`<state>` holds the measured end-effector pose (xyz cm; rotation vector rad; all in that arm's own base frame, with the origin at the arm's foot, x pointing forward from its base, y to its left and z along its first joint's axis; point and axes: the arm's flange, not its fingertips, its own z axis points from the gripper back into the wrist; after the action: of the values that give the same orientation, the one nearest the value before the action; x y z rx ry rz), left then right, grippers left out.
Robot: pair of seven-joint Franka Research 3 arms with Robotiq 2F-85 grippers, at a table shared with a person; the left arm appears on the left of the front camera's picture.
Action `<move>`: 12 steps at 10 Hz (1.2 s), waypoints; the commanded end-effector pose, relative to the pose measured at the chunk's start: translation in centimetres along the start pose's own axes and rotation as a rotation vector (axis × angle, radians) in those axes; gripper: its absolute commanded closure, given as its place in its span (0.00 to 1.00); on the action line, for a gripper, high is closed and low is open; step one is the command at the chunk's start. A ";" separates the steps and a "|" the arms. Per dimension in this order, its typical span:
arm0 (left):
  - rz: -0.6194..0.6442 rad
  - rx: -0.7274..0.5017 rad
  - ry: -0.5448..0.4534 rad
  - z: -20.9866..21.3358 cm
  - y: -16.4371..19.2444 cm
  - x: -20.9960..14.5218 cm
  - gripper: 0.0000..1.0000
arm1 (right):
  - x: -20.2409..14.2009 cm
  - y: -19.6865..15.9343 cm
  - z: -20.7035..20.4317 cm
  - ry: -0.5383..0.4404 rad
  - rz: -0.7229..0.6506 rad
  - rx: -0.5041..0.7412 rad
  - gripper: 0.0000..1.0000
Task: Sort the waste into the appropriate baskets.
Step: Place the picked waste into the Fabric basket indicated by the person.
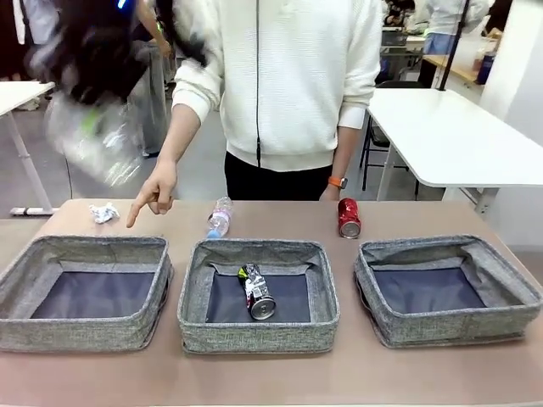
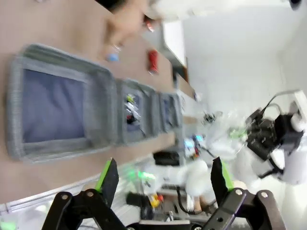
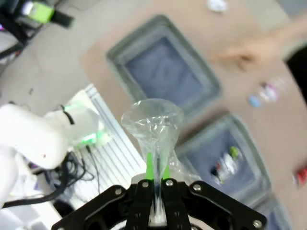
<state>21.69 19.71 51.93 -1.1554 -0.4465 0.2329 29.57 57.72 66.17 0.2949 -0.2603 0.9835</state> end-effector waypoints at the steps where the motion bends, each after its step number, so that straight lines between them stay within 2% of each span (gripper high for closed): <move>1: -0.016 -0.039 -0.230 4.5 0.1 -0.6 0.00 | 0.1 0.2 -7.7 0.003 0.079 0.060 0.99; 2: 0.000 0.000 0.000 0.0 0.0 0.0 0.00 | 0.3 -0.4 -10.6 0.084 0.040 -0.031 0.99; 3: 0.000 0.000 0.000 0.0 0.0 0.0 0.00 | 0.5 1.1 -5.9 -0.006 0.058 0.052 0.99; 4: 0.000 0.000 0.000 0.0 0.0 0.0 0.00 | 0.3 0.9 -10.9 0.040 0.063 0.052 0.99; 5: 0.000 0.000 0.000 0.0 0.0 0.0 0.00 | -1.2 -0.5 -8.8 -0.100 0.228 -0.033 0.99; 6: 0.000 0.000 0.000 0.0 0.0 0.0 0.00 | -1.2 -3.3 -11.2 -0.162 0.227 0.005 0.99; 8: 0.000 0.000 0.000 0.0 0.0 0.0 0.00 | -2.1 -5.8 -15.4 -0.258 0.262 0.014 0.99; 10: 0.000 0.000 0.000 0.0 0.0 0.0 0.00 | -2.4 -6.6 -16.7 -0.242 0.267 0.096 0.99; 12: 0.000 0.000 0.000 0.0 0.0 0.0 0.00 | -2.6 -7.0 -16.8 -0.199 0.222 0.128 0.99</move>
<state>22.02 19.57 51.68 -1.1618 -0.4547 0.2187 36.26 59.65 47.75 0.4544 -0.4574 1.1798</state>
